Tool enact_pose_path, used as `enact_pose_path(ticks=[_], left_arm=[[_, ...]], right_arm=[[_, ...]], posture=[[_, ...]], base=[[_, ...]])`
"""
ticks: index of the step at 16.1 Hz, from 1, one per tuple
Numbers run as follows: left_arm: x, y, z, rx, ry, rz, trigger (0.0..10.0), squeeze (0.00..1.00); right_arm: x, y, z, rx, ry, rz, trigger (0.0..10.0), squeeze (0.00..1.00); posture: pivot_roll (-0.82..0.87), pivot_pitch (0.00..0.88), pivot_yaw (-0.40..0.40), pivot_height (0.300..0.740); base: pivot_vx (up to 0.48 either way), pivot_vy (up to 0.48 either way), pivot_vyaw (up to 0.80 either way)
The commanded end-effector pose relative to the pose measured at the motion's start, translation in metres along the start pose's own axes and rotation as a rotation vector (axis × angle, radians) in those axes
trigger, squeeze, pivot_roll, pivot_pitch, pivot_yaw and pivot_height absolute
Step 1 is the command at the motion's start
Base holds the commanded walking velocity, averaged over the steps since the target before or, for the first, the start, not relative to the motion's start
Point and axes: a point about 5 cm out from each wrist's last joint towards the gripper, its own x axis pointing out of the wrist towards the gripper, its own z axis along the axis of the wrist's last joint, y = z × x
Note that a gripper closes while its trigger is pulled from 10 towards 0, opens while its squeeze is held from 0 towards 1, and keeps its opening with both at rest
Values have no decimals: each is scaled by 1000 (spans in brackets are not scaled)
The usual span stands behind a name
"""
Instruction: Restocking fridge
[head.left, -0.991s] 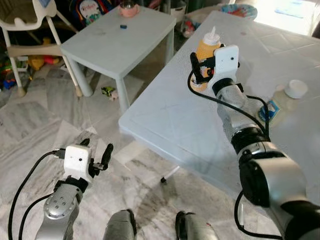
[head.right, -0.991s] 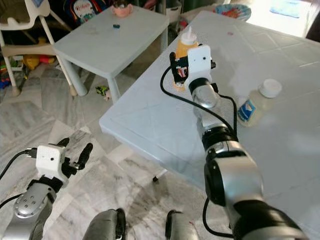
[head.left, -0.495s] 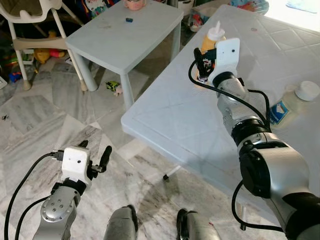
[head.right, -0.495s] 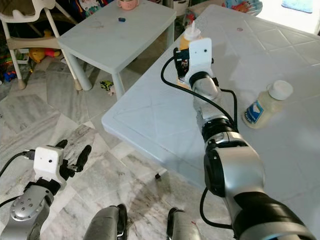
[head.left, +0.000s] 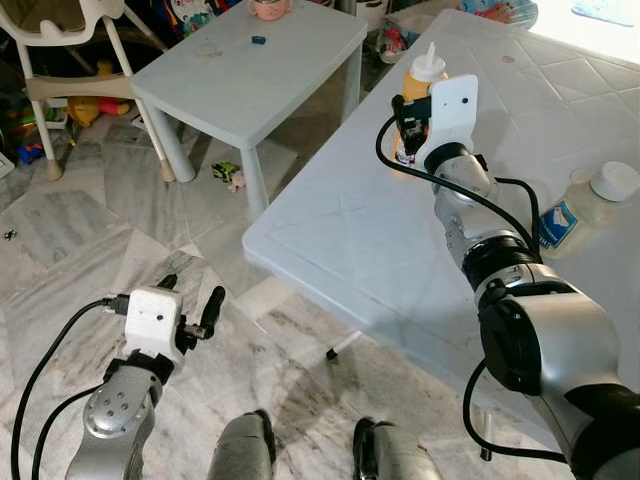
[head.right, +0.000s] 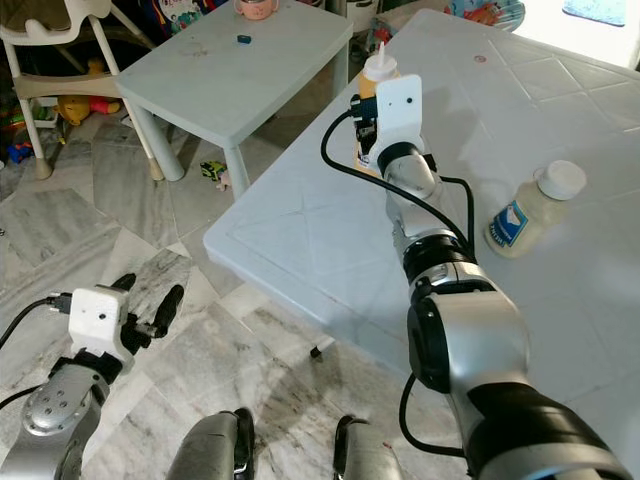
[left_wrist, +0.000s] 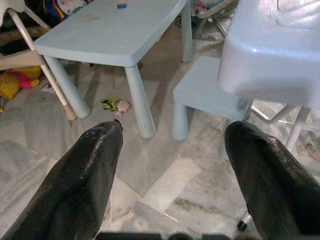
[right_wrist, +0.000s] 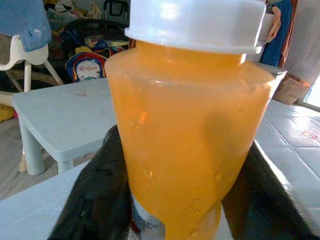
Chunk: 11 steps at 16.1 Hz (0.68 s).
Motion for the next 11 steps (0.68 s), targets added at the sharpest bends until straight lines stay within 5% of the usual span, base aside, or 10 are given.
enact_pose_path(ticks=[1, 4, 5, 6, 8, 11], left_arm=[[-1, 1, -5, 2, 30, 11, 10000, 0], [10, 4, -5, 7, 24, 26, 10000, 0], [12, 4, -5, 7, 20, 28, 10000, 0], [15, 4, -5, 5, 16, 31, 10000, 0], [20, 5, -7, 0, 14, 39, 10000, 0], [31, 9, -6, 9, 9, 45, 10000, 0]], right_arm=[[-3, 2, -5, -11, 6, 23, 353, 0], [-10, 7, -11, 30, -18, 54, 2157, 0], [-15, 9, -17, 54, -23, 65, 4824, 0], [-18, 12, -21, 92, -8, 71, 10000, 0], [-18, 32, -8, 174, -42, 121, 10000, 0], [-1, 70, 51, 310, -97, 265, 10000, 0]], posture=[[234, 153, 28, 740], [206, 119, 19, 740], [199, 112, 18, 740], [190, 103, 18, 740], [160, 86, 24, 740], [132, 77, 51, 740]], base=[[0, 0, 0], [0, 0, 0], [0, 0, 0], [0, 0, 0], [0, 0, 0], [0, 0, 0]])
